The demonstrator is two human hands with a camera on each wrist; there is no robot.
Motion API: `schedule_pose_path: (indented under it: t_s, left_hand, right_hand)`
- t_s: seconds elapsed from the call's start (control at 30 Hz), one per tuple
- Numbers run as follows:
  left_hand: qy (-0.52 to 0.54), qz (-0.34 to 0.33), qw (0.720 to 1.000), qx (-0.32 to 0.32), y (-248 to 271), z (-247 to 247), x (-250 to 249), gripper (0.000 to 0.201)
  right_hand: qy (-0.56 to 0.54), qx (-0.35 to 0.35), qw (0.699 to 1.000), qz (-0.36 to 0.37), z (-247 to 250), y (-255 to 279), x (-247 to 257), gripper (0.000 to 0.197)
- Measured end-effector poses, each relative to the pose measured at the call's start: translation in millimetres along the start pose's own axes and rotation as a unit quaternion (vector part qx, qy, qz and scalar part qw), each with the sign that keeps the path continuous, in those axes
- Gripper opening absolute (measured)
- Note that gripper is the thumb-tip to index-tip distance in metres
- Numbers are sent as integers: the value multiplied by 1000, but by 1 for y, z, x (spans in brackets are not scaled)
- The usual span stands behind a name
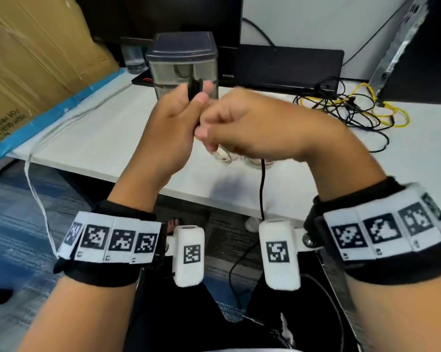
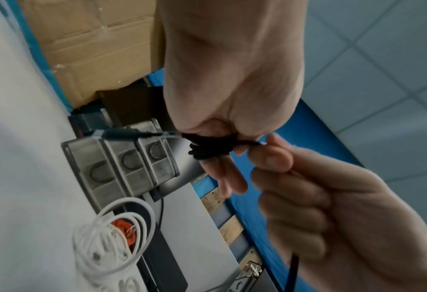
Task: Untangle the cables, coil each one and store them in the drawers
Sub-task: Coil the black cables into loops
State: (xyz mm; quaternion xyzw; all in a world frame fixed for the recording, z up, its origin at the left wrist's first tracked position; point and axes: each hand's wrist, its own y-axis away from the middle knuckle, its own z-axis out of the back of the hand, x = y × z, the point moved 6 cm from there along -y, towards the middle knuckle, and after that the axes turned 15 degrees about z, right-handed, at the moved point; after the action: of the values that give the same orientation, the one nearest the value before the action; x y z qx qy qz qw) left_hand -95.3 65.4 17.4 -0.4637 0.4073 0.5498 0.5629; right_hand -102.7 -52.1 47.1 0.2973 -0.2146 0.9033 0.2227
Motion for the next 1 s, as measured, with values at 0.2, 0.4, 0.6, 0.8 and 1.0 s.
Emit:
schedule_pose_path:
  t_s: [0.2,0.4,0.6,0.8,1.0]
  left_hand:
    - [146,18,970,194,15,-11,0,55]
    - [272,-45,948,161,7,4,-19,40]
    - [58,-20,998,-1,-3,2,-9,24]
    - [129,36,976,173,13,-9,-9,61]
    - [266,-50,950,154,8,3,-24,37]
  right_hand:
    - [-26,-147,988,40,37,7,-4,35]
    - [-119,-177,976,-40,-3,11,-38,32]
    - [-48,27,998,-32,-11,9,-4,29]
    - [-42,-179,982,44,51,5,-3,33]
    - [-201,-211,957,-19,6,3,-27,34]
